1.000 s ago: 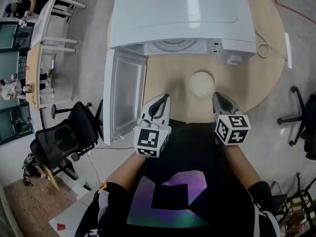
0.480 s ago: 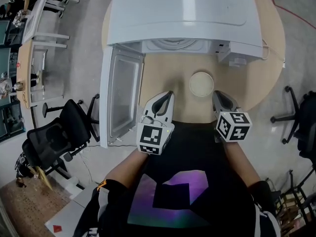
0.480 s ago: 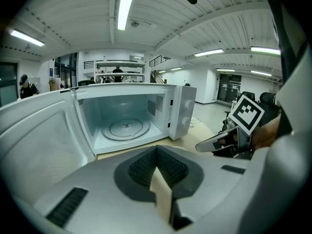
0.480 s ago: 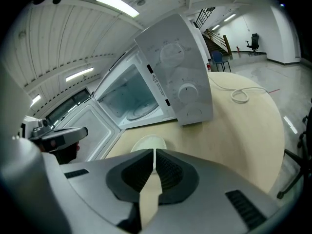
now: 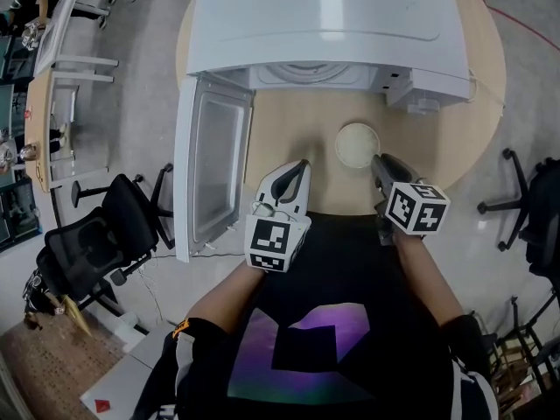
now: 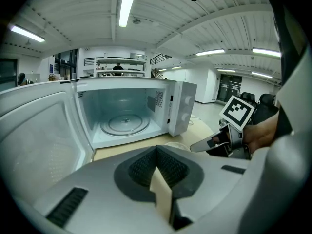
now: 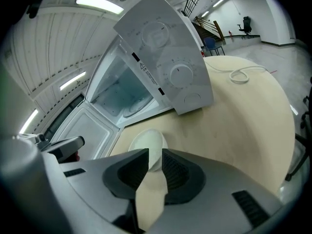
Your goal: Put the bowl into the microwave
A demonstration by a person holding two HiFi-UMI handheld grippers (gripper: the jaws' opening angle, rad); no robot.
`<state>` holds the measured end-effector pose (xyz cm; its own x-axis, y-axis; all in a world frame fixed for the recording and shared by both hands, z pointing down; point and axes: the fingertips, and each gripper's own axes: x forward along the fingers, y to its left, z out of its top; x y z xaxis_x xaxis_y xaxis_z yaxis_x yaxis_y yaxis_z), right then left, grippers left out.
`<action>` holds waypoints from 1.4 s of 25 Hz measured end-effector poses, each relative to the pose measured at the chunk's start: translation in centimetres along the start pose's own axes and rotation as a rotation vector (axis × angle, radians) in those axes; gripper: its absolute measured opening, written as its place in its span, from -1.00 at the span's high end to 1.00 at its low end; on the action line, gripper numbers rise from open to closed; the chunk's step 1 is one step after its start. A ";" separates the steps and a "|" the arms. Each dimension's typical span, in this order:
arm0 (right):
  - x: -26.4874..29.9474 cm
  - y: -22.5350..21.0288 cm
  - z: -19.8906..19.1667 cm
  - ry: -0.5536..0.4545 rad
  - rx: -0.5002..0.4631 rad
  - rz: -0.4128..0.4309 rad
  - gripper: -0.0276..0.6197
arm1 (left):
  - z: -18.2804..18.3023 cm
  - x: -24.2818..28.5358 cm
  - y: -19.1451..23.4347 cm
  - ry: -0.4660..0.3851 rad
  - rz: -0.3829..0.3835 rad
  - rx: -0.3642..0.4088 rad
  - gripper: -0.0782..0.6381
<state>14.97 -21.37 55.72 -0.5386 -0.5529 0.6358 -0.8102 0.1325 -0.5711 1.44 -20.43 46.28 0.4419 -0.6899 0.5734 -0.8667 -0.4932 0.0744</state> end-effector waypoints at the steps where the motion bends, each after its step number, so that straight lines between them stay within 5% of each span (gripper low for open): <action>1: 0.2 0.0 0.0 0.001 0.015 0.006 0.69 | -0.2 0.0 0.1 0.003 0.003 -0.004 0.65; 35: 2.7 -1.8 -0.7 -0.036 0.399 0.118 0.67 | -1.7 -1.4 1.3 0.011 0.015 -0.046 0.65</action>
<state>14.82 -22.54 58.83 -0.6082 -0.5824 0.5394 -0.5865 -0.1282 -0.7997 -0.66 -19.21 46.97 0.4261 -0.6912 0.5837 -0.8833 -0.4574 0.1031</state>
